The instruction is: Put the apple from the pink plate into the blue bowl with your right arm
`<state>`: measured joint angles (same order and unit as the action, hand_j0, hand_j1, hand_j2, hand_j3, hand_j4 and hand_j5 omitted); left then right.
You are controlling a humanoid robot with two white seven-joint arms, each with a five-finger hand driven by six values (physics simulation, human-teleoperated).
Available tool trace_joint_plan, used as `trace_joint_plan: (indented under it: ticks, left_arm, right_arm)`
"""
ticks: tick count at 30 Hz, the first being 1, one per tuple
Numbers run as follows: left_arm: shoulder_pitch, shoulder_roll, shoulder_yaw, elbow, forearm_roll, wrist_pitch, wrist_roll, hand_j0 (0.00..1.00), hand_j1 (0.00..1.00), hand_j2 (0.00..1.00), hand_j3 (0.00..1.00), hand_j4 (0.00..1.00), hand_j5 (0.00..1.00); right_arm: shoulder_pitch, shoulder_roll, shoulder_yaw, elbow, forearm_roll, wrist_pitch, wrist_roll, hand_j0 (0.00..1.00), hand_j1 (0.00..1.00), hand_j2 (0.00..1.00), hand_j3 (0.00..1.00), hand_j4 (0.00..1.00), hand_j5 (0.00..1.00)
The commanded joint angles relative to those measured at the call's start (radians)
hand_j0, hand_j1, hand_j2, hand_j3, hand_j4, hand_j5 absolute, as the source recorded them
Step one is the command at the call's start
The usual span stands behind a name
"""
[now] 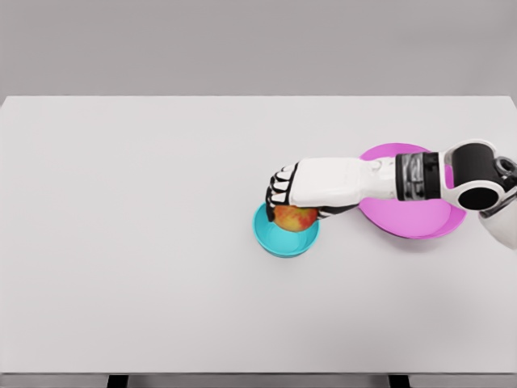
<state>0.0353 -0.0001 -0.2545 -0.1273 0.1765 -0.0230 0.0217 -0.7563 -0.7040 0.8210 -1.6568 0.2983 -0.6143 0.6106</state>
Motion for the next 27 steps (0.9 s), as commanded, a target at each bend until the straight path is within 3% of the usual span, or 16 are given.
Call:
trace_joint_plan:
  ticks: [1, 7, 8, 10, 11, 21, 22, 25, 27]
  left_arm:
    - [0.000, 0.000, 0.000, 0.000, 0.000, 0.000, 0.000, 1.00, 1.00, 1.00, 1.00, 1.00, 1.00]
    - [0.000, 0.000, 0.000, 0.000, 0.000, 0.000, 0.000, 1.00, 1.00, 1.00, 1.00, 1.00, 1.00]
    - [0.000, 0.000, 0.000, 0.000, 0.000, 0.000, 0.000, 1.00, 1.00, 1.00, 1.00, 1.00, 1.00]
    - [0.000, 0.000, 0.000, 0.000, 0.000, 0.000, 0.000, 1.00, 1.00, 1.00, 1.00, 1.00, 1.00]
    - [0.000, 0.000, 0.000, 0.000, 0.000, 0.000, 0.000, 1.00, 1.00, 1.00, 1.00, 1.00, 1.00]
    - [0.000, 0.000, 0.000, 0.000, 0.000, 0.000, 0.000, 1.00, 1.00, 1.00, 1.00, 1.00, 1.00]
    - [0.000, 0.000, 0.000, 0.000, 0.000, 0.000, 0.000, 1.00, 1.00, 1.00, 1.00, 1.00, 1.00]
    - [0.000, 0.000, 0.000, 0.000, 0.000, 0.000, 0.000, 1.00, 1.00, 1.00, 1.00, 1.00, 1.00]
    - [0.000, 0.000, 0.000, 0.000, 0.000, 0.000, 0.000, 1.00, 1.00, 1.00, 1.00, 1.00, 1.00]
  right_arm:
    - [-0.002, 0.006, 0.018, 0.000, -0.005, 0.003, 0.000, 0.33, 0.33, 0.33, 0.33, 0.33, 0.33]
    - [-0.002, 0.011, 0.029, 0.002, 0.004, 0.003, 0.000, 0.33, 0.33, 0.33, 0.33, 0.33, 0.33]
    - [-0.002, 0.011, 0.030, 0.002, 0.007, 0.003, 0.000, 0.42, 0.42, 0.42, 0.42, 0.42, 0.42]
    - [-0.003, 0.011, 0.029, 0.002, 0.009, 0.003, 0.000, 0.92, 0.92, 0.92, 0.92, 0.92, 0.92]
    - [-0.003, 0.011, 0.029, -0.001, 0.009, 0.003, 0.000, 1.00, 1.00, 1.00, 1.00, 1.00, 1.00]
    - [-0.011, 0.000, 0.020, -0.011, 0.007, 0.003, 0.000, 1.00, 1.00, 1.00, 1.00, 1.00, 1.00]
    - [-0.012, -0.008, -0.002, -0.032, 0.004, 0.003, 0.000, 1.00, 1.00, 1.00, 1.00, 1.00, 1.00]
    - [0.012, -0.112, -0.166, -0.080, -0.007, 0.003, 0.000, 1.00, 1.00, 1.00, 1.00, 1.00, 1.00]
    - [0.092, -0.170, -0.298, -0.072, -0.013, 0.003, 0.000, 1.00, 1.00, 1.00, 1.00, 1.00, 1.00]
